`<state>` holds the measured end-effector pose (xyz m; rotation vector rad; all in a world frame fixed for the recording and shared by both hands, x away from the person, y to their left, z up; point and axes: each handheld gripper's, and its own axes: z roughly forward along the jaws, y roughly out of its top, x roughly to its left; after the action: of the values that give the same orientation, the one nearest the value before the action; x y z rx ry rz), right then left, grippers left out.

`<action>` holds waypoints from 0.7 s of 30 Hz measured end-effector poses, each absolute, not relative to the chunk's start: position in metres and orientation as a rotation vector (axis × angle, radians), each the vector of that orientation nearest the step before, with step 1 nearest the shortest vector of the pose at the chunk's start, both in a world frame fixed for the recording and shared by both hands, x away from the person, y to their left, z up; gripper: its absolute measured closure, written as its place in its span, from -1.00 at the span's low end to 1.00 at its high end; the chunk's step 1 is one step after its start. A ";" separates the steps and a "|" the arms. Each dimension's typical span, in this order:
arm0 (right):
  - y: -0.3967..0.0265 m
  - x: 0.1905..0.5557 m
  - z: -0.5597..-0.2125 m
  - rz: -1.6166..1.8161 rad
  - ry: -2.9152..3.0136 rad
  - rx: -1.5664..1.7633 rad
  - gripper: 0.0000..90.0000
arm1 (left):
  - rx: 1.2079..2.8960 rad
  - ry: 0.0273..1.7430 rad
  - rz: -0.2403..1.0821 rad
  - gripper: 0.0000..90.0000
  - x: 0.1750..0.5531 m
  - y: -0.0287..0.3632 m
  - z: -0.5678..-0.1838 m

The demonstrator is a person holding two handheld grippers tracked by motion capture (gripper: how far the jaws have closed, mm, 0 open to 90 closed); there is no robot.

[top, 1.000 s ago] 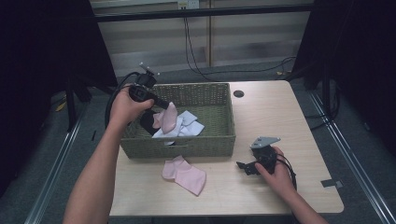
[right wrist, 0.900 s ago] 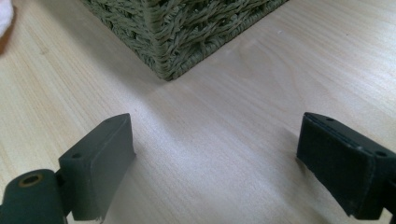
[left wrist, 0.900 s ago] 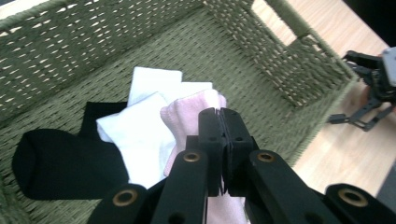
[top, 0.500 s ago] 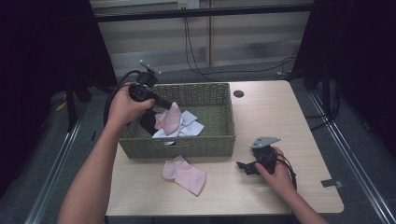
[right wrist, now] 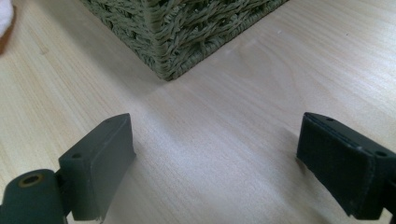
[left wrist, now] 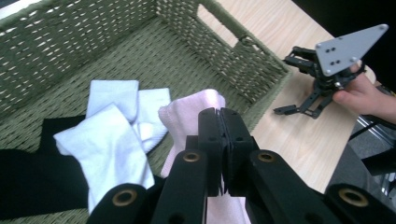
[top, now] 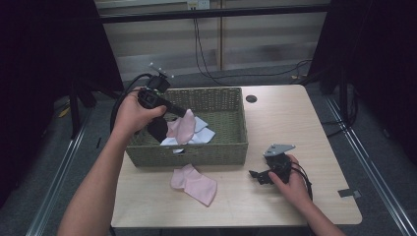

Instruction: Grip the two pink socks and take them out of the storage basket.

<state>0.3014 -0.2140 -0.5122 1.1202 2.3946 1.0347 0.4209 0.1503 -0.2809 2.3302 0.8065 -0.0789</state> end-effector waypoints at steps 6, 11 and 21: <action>-0.214 0.301 -0.512 1.035 2.395 1.118 -0.77 | 2.321 0.787 -0.086 0.95 0.412 0.146 -0.279; -0.214 0.301 -0.512 1.035 2.394 1.120 -0.77 | 2.335 0.766 -0.097 0.95 0.406 0.143 -0.281; -0.214 0.301 -0.512 1.034 2.396 1.122 -0.77 | 2.327 0.758 -0.119 0.95 0.396 0.144 -0.286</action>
<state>0.3013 -0.2140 -0.5122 1.1216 2.3958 1.0336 0.3962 0.1439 -0.2863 2.3265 0.7582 -0.1194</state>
